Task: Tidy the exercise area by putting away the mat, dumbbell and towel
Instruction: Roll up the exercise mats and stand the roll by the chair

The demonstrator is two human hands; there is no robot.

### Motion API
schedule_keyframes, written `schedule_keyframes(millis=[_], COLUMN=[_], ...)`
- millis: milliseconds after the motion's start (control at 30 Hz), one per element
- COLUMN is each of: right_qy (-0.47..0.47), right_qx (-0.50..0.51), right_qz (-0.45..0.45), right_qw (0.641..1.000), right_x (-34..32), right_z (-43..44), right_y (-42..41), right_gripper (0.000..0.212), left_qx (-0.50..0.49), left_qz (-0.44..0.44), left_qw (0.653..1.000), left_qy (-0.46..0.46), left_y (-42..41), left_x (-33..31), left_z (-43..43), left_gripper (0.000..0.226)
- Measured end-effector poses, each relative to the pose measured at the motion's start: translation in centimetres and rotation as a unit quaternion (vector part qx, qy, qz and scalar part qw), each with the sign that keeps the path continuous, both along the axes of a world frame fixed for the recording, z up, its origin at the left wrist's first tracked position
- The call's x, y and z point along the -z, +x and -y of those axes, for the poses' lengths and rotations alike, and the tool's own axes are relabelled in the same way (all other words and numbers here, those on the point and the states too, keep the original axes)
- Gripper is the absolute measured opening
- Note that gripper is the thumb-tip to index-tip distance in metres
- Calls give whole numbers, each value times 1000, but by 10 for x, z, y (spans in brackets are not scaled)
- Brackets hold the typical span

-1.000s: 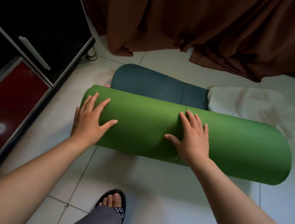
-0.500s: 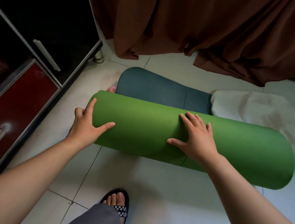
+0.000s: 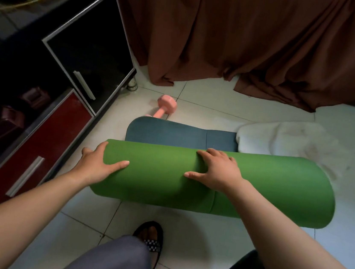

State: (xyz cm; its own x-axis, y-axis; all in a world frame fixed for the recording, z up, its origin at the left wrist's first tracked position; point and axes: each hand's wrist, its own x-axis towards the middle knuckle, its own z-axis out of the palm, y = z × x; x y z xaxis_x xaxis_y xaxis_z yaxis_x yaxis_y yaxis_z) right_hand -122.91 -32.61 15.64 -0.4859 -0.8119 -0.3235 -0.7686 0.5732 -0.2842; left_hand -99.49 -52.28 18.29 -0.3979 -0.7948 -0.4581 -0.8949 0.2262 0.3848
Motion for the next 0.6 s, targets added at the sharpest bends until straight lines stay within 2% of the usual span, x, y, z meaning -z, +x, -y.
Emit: schedule_keyframes(millis=[133,200,333,500,600], right_qy=[3,14,15,-14,-11], right_qx=[34,51,55,52,44], right_qz=[-18,-21,-25,-13,10], right_qw=[999,998,998,998,999], right_x=[14,22,36,47,46], right_z=[-4,-11,-10,3,10], right_y=[-7,-12,-17,-39,-60], right_gripper=[83,89,95,94,92], left_qx=[30,126,312,397,430], left_qz=[41,67,53,20,4], left_qw=[999,988,944,905,892], left_qy=[-3,-53,-92,-152,-139], left_y=[-9,-22,-69,-127,-152], left_x=[23,38,59,85,93], left_z=[2,-5,-33,-40,-27], left_gripper=[89,79,73,80,75])
